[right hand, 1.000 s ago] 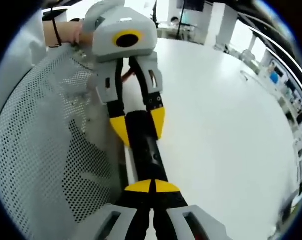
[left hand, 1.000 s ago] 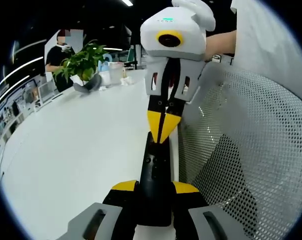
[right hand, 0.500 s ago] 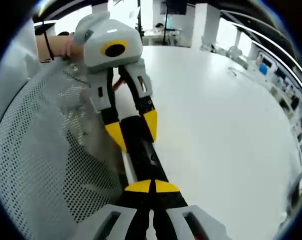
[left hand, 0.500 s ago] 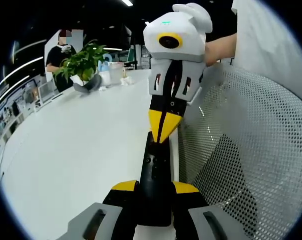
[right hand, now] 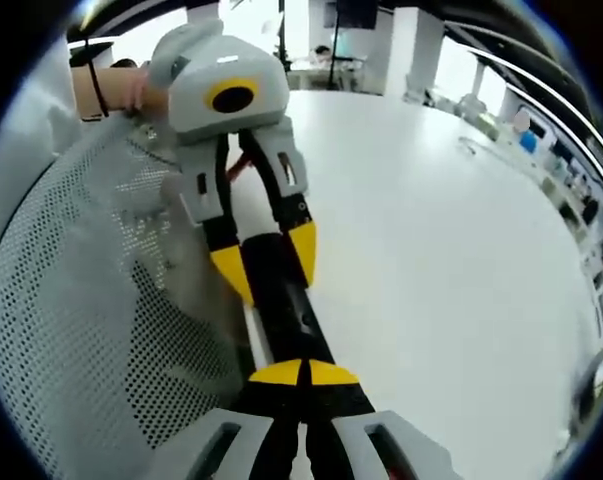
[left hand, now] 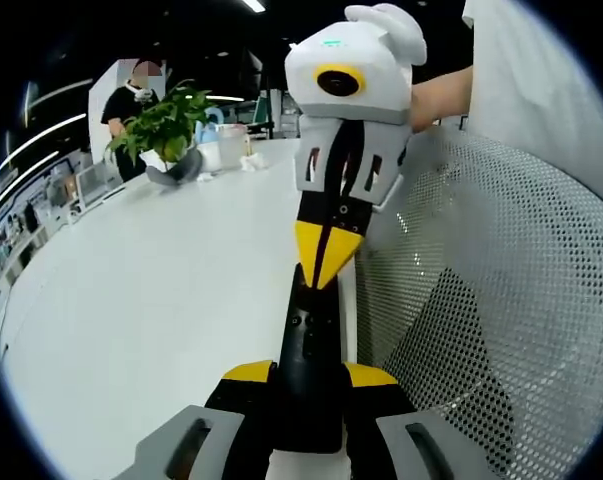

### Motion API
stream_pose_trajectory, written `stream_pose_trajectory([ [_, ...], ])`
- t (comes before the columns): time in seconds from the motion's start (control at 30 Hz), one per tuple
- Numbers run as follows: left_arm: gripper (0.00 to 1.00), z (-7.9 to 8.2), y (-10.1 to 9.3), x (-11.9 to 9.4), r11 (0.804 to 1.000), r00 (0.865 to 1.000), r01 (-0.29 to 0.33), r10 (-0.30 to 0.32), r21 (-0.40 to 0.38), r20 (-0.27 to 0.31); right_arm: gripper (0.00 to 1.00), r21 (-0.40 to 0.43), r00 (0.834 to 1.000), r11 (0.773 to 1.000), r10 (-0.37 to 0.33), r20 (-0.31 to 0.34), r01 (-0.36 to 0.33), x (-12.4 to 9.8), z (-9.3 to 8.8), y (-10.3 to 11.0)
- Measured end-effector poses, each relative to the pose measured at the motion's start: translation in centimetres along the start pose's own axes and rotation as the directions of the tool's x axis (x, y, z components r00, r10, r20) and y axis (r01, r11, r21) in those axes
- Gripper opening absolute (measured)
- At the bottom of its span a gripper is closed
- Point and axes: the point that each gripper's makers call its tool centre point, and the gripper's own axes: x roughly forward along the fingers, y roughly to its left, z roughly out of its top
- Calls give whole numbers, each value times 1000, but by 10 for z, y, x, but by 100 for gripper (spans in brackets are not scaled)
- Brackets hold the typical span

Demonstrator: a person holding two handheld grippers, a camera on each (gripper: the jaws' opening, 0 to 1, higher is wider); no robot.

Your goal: Press the specified remote control buttons in sequence, fully releasing each button before pressing the next.

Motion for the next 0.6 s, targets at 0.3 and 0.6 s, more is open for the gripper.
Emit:
stream_pose_trajectory([
  [0.3,25,0,0,0,1000,1000,0,0,0,0,0,-55,1000,998,5,-28,-7,4,4,1],
  [0.6,25,0,1,0,1000,1000,1,-1,0,1,0,-75,996,996,36,-78,-42,5,3,-1],
])
